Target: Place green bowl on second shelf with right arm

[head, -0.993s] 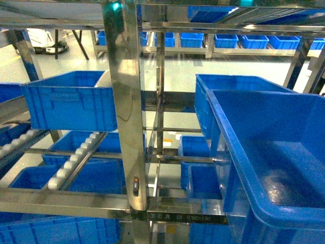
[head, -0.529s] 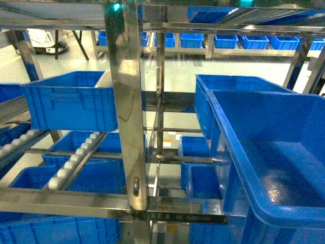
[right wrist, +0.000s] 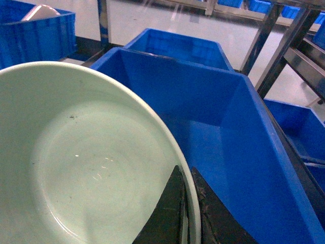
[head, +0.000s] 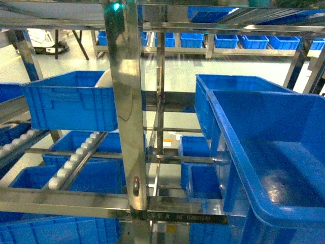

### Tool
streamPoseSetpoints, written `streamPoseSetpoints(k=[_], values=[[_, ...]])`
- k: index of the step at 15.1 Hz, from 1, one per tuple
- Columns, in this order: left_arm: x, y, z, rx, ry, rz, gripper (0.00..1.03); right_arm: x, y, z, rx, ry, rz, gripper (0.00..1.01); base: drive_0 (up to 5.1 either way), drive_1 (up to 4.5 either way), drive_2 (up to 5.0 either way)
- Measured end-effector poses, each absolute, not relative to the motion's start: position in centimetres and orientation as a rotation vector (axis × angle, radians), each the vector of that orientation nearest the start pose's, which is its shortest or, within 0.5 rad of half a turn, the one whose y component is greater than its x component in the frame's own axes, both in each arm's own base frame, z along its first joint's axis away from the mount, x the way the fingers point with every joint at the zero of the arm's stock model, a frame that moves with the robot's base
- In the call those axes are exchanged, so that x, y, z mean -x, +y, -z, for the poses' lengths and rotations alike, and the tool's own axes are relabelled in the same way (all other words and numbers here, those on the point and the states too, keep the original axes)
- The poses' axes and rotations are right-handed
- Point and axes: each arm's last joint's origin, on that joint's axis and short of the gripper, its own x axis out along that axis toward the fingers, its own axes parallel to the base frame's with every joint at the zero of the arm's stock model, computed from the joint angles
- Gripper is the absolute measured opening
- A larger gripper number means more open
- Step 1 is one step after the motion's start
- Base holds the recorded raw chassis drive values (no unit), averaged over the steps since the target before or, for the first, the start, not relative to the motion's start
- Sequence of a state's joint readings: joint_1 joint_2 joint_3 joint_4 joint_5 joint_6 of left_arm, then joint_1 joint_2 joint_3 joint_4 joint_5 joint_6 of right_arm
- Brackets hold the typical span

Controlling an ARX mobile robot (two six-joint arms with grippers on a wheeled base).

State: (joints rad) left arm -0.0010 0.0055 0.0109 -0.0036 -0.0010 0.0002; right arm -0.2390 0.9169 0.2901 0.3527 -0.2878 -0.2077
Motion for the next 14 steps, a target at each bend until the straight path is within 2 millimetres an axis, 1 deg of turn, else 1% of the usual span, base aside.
streamPoseSetpoints(k=[1,2,4,6,9,11,13,14], values=[[-9.7,0.0,-16.6,0.0,-0.002,0.0,0.98,-19.8,-4.1,-18.9,0.146,0.28,-0.077,0.02,0.0,0.0,0.0],[-9.7,0.0,-16.6,0.0,-0.002,0.0,0.98,-21.0,-4.6,-18.4,0.146,0.311,-0.084,0.02,0.0,0.0,0.0],[-9.7,0.0,-16.6,0.0,-0.001,0.0,0.98,-23.3,-5.2,-16.6,0.157,0.382,-0.106,0.02,0.0,0.0,0.0],[-9.7,0.0,-16.6,0.0,-0.002,0.0,0.98,-25.4,-5.7,-15.3,0.179,0.418,-0.12,0.02,0.0,0.0,0.0],[-9.7,0.0,-16.6,0.0,-0.002,0.0,0.98,-29.8,-6.1,-13.9,0.197,0.478,-0.144,0.02,0.0,0.0,0.0],[-9.7,0.0,-16.6,0.0,-0.002,0.0,0.98,-32.7,-6.2,-12.2,0.204,0.537,-0.17,0.02,0.0,0.0,0.0],[-9.7,0.0,-16.6,0.0,-0.002,0.0,0.98,-34.6,-6.6,-10.3,0.201,0.602,-0.189,0.02,0.0,0.0,0.0],[-9.7,0.0,-16.6,0.0,-0.002,0.0,0.98,-35.2,-6.9,-9.5,0.198,0.634,-0.191,0.02,0.0,0.0,0.0]])
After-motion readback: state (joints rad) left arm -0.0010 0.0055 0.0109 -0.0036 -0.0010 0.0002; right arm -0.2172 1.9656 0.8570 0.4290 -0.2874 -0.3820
